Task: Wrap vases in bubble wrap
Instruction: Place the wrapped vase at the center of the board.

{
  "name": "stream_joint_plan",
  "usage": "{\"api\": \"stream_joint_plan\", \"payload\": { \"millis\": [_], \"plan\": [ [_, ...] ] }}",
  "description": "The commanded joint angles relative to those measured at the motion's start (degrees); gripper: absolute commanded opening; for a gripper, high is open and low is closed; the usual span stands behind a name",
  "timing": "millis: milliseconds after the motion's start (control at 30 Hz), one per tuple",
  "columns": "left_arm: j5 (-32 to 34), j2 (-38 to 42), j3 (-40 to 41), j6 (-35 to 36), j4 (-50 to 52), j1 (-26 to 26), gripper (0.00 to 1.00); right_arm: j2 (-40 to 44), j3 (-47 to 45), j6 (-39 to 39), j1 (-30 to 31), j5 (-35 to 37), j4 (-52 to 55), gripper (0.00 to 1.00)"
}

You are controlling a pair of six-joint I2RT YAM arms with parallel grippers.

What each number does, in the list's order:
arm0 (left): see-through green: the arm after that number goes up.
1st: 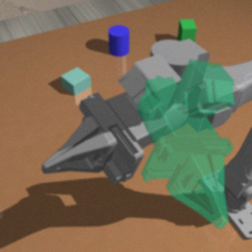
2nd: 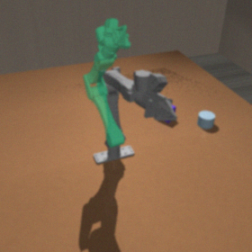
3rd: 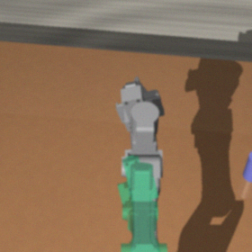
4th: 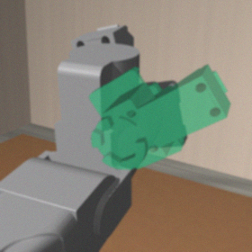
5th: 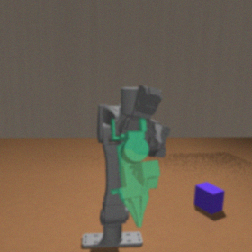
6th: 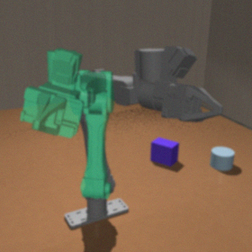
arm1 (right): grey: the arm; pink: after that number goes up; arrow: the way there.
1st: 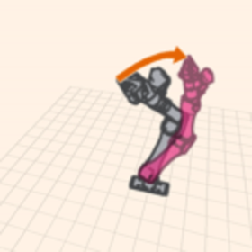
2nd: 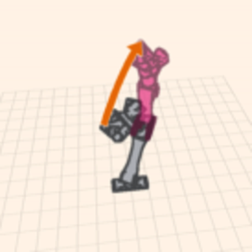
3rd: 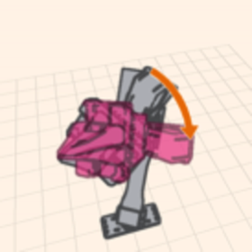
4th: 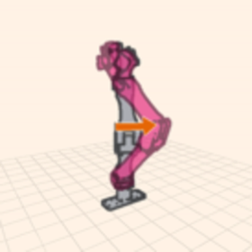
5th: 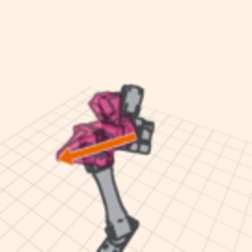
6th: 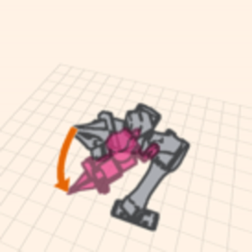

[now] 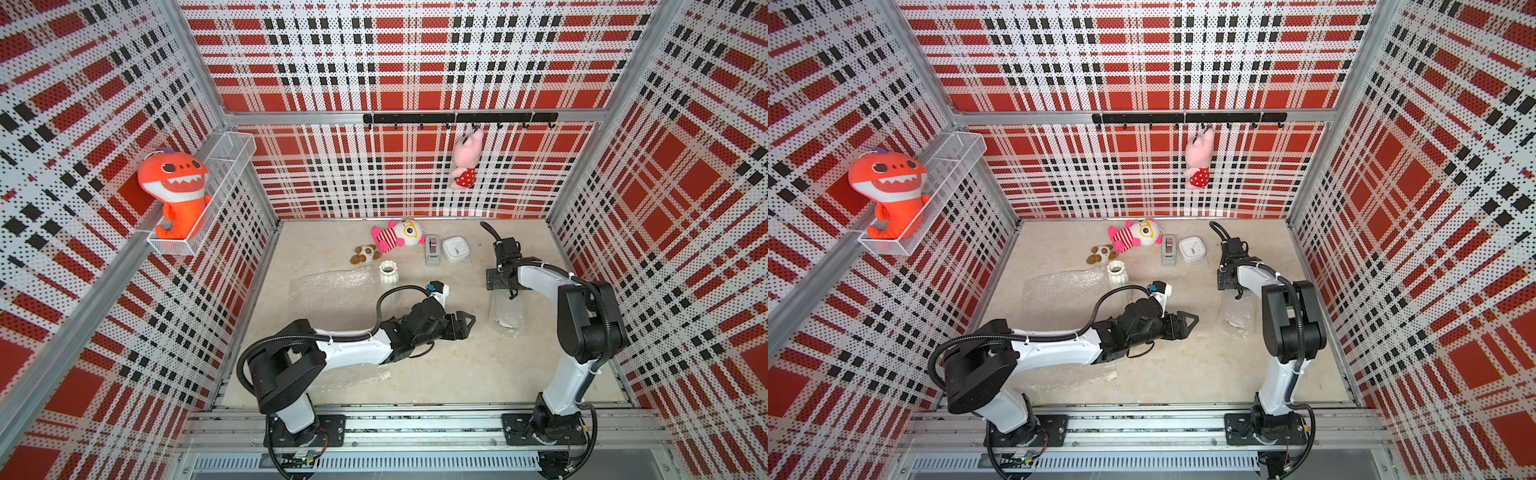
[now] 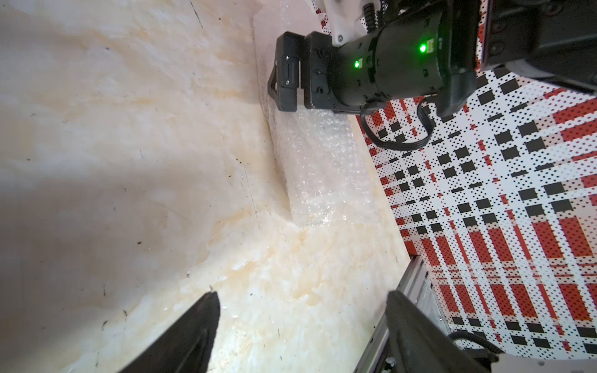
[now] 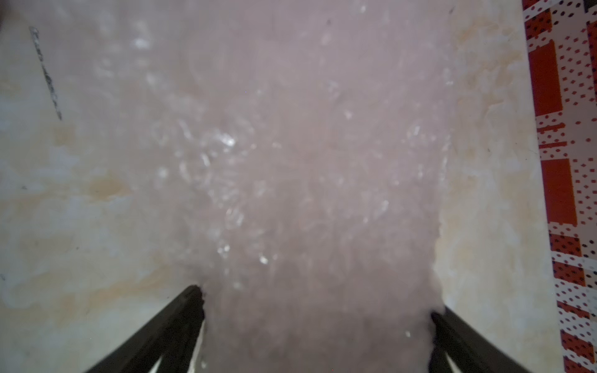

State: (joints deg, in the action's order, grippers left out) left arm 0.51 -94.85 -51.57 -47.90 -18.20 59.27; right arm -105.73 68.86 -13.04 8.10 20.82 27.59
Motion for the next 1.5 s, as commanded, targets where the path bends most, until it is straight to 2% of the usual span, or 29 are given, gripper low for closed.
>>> {"api": "stream_joint_plan", "payload": {
  "millis": [0, 467, 633, 700, 800, 900, 1000, 1100, 1200, 1333, 1467],
  "plan": [
    [0.9, 1.6, -2.0, 1.7, 1.3, -0.4, 0.84, 2.8, 2.1, 0.1, -0.3, -2.1, 3.7, 1.00],
    [1.7, 4.2, -1.4, 2.3, 3.5, -2.3, 0.84, 7.4, 4.0, -0.2, -1.9, -7.3, 7.4, 1.00],
    [2.0, 5.8, -1.4, 2.7, 3.8, -2.6, 0.85, 11.4, 5.1, 0.3, -1.8, -13.2, 7.9, 1.00],
    [2.1, 7.1, -1.9, 3.4, 5.1, -3.0, 0.87, 13.8, 5.3, 1.0, -0.7, -15.9, 7.2, 1.00],
    [4.4, 11.5, -2.3, 4.8, 7.8, -3.5, 0.91, 18.2, 5.3, 2.4, 2.9, -16.3, 6.4, 1.00],
    [8.3, 17.8, -2.0, 5.9, 10.9, -4.5, 0.98, 23.5, 0.4, 3.5, 7.4, -23.6, -1.3, 1.00],
    [12.4, 24.0, -1.9, 7.7, 15.6, -6.2, 0.98, 27.0, -6.4, 3.9, 12.8, -28.9, -12.5, 1.00],
    [16.4, 29.4, -1.4, 8.9, 20.5, -8.9, 0.98, 27.0, -12.6, 4.5, 18.4, -34.4, -24.7, 1.00],
    [18.0, 34.0, 0.1, 8.4, 23.7, -13.0, 0.98, 23.6, -17.4, 5.7, 23.8, -37.9, -38.1, 1.00],
    [20.2, 39.1, 2.5, 7.1, 28.0, -18.2, 0.98, 17.1, -18.9, 5.0, 27.7, -41.6, -53.5, 1.00],
    [18.4, 41.5, 5.4, 5.5, 31.0, -25.2, 0.98, 9.8, -16.1, 7.4, 31.1, -40.6, -61.0, 1.00]
  ]
}}
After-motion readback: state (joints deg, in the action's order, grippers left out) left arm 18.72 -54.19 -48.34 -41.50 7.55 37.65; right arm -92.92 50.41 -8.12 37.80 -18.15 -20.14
